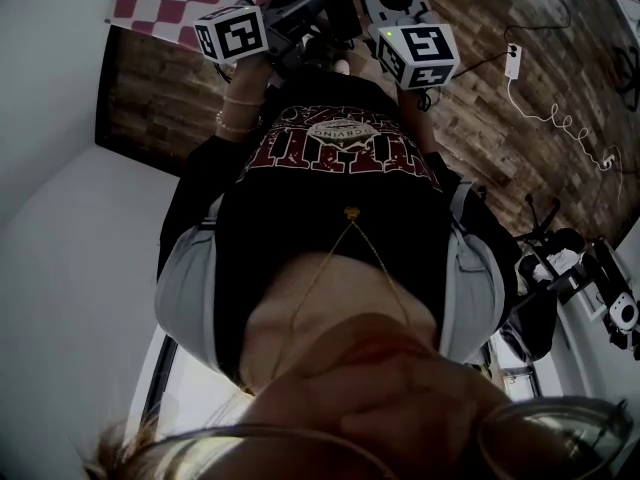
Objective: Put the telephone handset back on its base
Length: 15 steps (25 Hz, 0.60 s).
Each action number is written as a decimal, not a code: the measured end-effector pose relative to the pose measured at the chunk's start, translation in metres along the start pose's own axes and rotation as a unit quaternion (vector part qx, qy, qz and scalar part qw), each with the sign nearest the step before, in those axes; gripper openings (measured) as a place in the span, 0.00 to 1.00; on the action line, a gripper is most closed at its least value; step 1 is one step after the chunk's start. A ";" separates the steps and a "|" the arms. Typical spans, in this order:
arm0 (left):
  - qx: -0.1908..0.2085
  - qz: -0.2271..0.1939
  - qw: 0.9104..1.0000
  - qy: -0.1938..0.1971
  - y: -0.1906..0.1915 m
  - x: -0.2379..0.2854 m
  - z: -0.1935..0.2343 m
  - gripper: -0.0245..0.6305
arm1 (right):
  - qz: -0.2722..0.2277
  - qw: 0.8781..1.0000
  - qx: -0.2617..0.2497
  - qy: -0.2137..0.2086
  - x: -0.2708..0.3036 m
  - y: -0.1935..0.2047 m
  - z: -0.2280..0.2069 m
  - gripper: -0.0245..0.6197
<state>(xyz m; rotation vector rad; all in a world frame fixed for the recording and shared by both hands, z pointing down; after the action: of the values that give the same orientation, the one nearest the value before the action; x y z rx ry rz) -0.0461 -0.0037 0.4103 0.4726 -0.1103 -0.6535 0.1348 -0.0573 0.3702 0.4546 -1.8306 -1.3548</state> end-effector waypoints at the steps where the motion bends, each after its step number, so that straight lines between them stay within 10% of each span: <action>1: -0.001 0.000 1.000 0.000 -0.004 0.001 0.003 0.16 | 0.002 1.000 0.001 0.001 0.004 -0.001 0.000 0.07; 15: -0.029 -0.035 0.999 -0.011 -0.046 -0.015 0.054 0.16 | 0.034 0.999 -0.030 -0.015 0.076 -0.017 0.005 0.07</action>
<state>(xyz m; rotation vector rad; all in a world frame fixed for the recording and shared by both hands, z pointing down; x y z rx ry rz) -0.0967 -0.0477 0.4381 0.4156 -0.0958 -0.7297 0.0812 -0.1120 0.3831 0.3400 -1.8083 -1.3735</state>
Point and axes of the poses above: the fingertips, and each gripper's own axes: x forward along the fingers, z to its left, y out of its underside, the point moved 10 cm from there along -x, backward along the fingers, and after that the axes turned 13 degrees about y, right-handed, at the moved point
